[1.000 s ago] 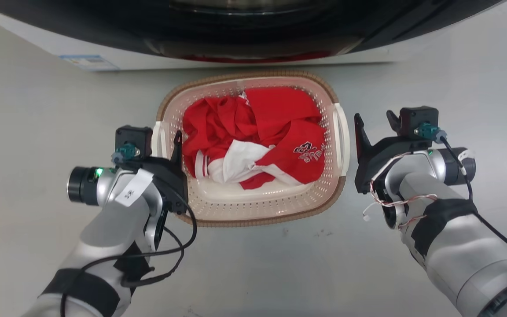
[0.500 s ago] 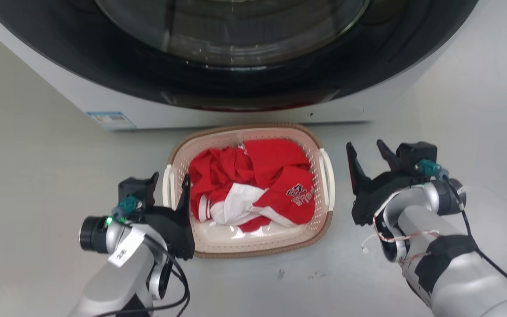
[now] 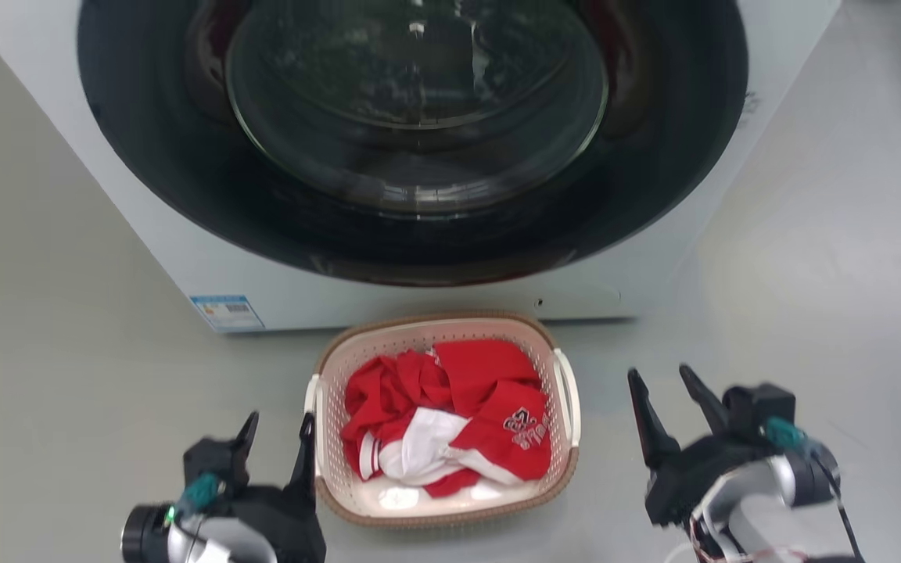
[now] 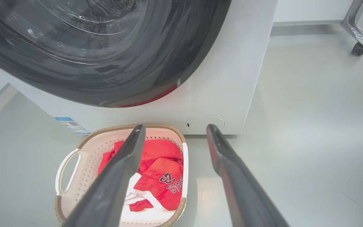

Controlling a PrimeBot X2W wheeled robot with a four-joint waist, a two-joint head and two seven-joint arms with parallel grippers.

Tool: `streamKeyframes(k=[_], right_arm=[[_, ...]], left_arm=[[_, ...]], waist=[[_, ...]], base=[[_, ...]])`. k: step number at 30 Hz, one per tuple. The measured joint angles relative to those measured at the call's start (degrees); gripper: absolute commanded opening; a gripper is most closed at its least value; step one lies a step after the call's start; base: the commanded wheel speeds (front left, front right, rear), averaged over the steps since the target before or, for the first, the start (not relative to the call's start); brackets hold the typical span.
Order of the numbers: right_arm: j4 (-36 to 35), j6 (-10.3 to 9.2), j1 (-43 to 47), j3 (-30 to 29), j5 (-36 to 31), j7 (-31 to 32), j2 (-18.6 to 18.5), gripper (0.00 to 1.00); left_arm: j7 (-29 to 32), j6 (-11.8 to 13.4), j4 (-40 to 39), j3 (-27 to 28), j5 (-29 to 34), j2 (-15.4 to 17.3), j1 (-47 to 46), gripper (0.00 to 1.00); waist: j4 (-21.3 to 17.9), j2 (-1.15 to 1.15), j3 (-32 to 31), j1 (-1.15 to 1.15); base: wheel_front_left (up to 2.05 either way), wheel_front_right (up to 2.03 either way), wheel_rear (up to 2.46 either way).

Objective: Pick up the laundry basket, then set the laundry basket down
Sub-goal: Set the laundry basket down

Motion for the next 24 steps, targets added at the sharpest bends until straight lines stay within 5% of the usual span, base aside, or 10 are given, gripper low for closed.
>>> streamKeyframes(k=[24], right_arm=[[-24.6,0.0,29.9,-21.0,-19.4,0.0,3.6,1.0]], left_arm=[[0.0,0.0,-27.3,16.4,21.0,-2.4,28.8,1.0]], waist=[[-0.4,-0.01,-14.0,0.01]], base=[[0.0,0.0,0.0]])
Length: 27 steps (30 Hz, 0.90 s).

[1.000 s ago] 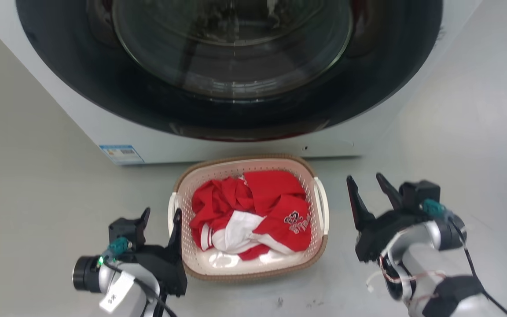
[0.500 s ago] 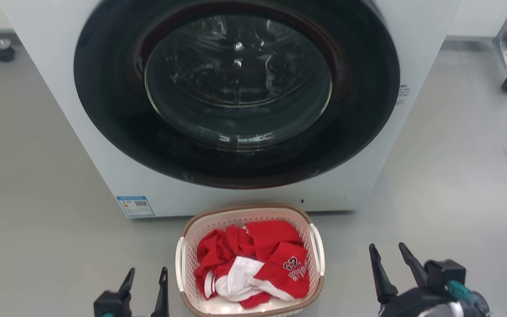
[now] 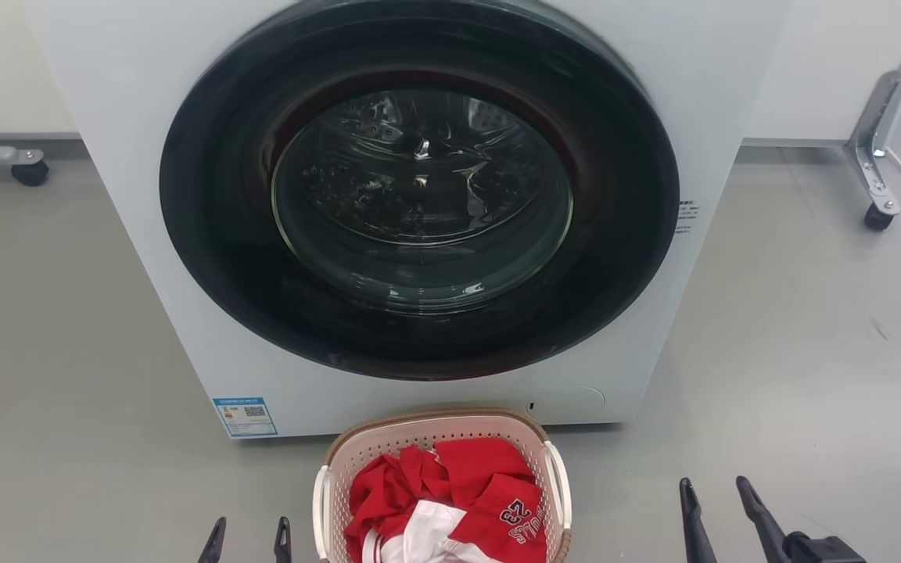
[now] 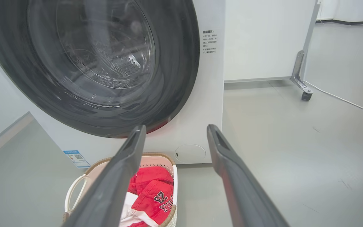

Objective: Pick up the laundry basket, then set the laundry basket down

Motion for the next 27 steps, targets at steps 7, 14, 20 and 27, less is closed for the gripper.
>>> streamKeyframes(k=[7,14,20,27], right_arm=[[-5.4,-0.01,2.7,-3.1,-4.4,0.0,1.5,1.0],[-8.7,-0.01,4.1,-4.5,-7.2,0.0,2.5,1.0],[-10.7,-0.01,5.1,-5.7,-9.1,0.0,3.0,1.0],[-12.3,-0.01,5.2,-6.6,-10.2,-0.1,3.5,1.0]], left_arm=[[0.0,0.0,-5.4,1.0,3.3,-1.1,1.3,1.0],[0.0,0.0,-8.2,1.9,5.5,-1.4,2.7,1.0],[0.0,0.0,-10.0,2.7,6.7,-1.5,3.5,1.0],[0.0,0.0,-11.4,2.9,7.7,-1.7,3.6,1.0]], waist=[[-0.4,0.01,-0.1,0.01],[-0.8,0.01,0.1,0.01],[-1.0,0.01,0.4,0.01],[-1.2,0.01,0.8,0.01]], base=[[0.0,0.0,0.0],[0.0,0.0,0.0],[0.0,0.0,0.0],[0.0,0.0,0.0]])
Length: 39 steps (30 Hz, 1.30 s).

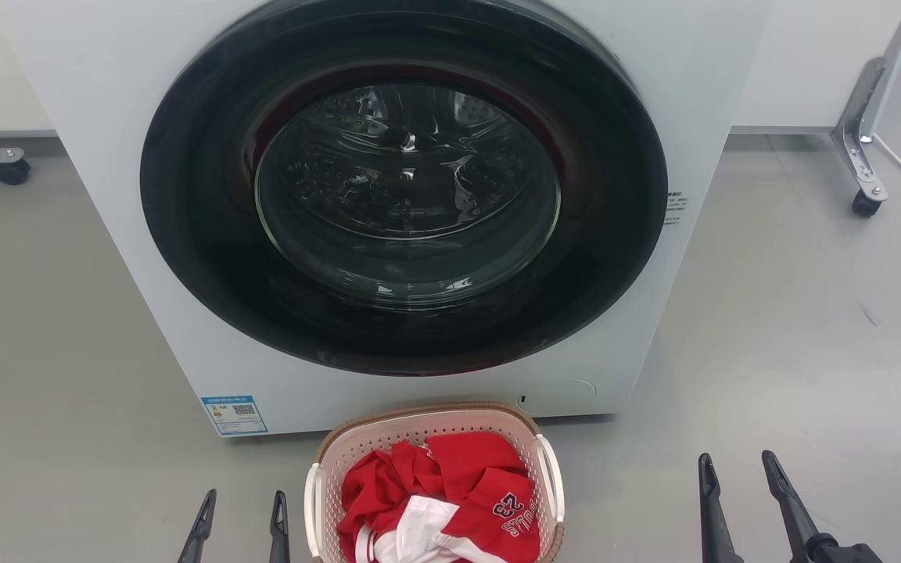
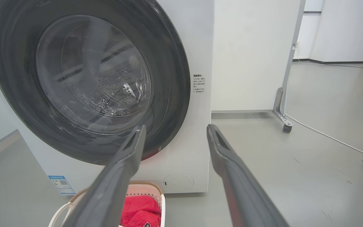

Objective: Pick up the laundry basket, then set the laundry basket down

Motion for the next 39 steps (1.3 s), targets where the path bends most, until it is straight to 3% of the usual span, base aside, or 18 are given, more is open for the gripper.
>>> streamKeyframes(k=[6,7,20,39], right_arm=[[-0.5,0.0,0.0,-0.3,-0.4,0.0,0.5,1.0],[-0.6,0.0,0.0,-0.4,-0.4,0.0,0.5,0.0],[4.0,0.66,0.3,-1.1,2.5,1.1,0.9,0.0],[6.5,3.32,-1.7,-5.0,19.9,5.8,1.4,0.0]], left_arm=[[0.0,0.0,-0.4,0.0,0.0,-0.2,0.0,1.0],[0.0,0.0,-0.4,0.1,0.0,-0.3,0.0,0.0],[0.8,-0.7,3.9,0.3,-2.7,-0.6,-0.1,0.0],[5.3,-3.6,6.8,3.6,-20.9,-0.9,-2.8,0.0]], waist=[[-0.1,0.0,0.3,0.0],[-0.1,0.0,0.4,0.0],[-0.1,0.0,0.5,0.0],[-0.3,0.0,0.5,0.0]], base=[[0.0,0.0,0.0],[0.0,0.0,0.0],[0.0,0.0,0.0],[0.0,0.0,0.0]])
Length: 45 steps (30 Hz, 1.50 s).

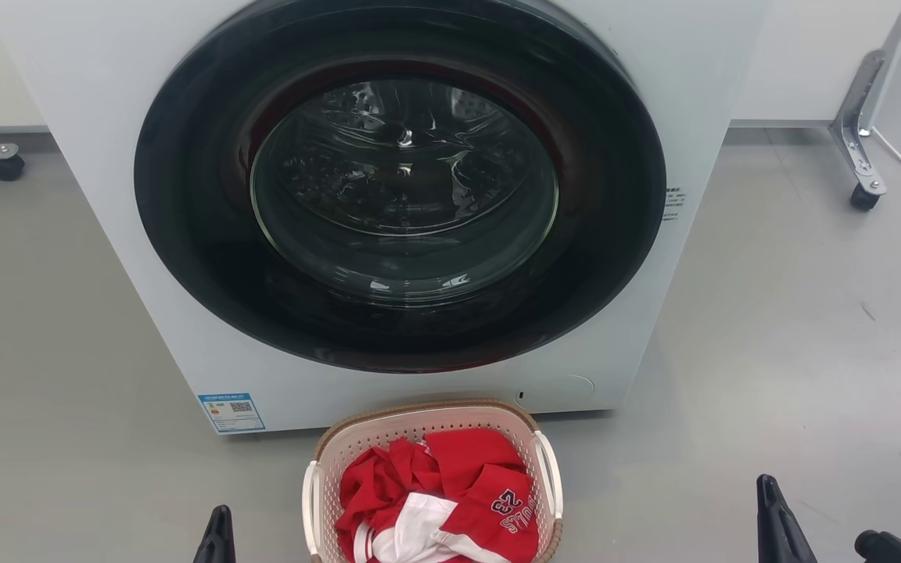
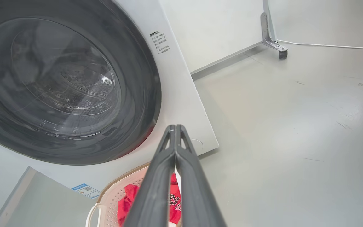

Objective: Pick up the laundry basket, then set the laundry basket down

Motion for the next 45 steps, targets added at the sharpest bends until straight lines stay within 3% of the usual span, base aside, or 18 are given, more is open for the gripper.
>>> streamKeyframes(k=[45], right_arm=[[6.4,6.65,-6.9,-9.0,38.0,9.5,0.9,0.0]], left_arm=[[9.8,-6.6,6.2,7.1,-40.1,-0.8,-8.4,0.0]], waist=[[-0.3,0.0,0.2,0.0]], base=[[0.0,0.0,0.0]])
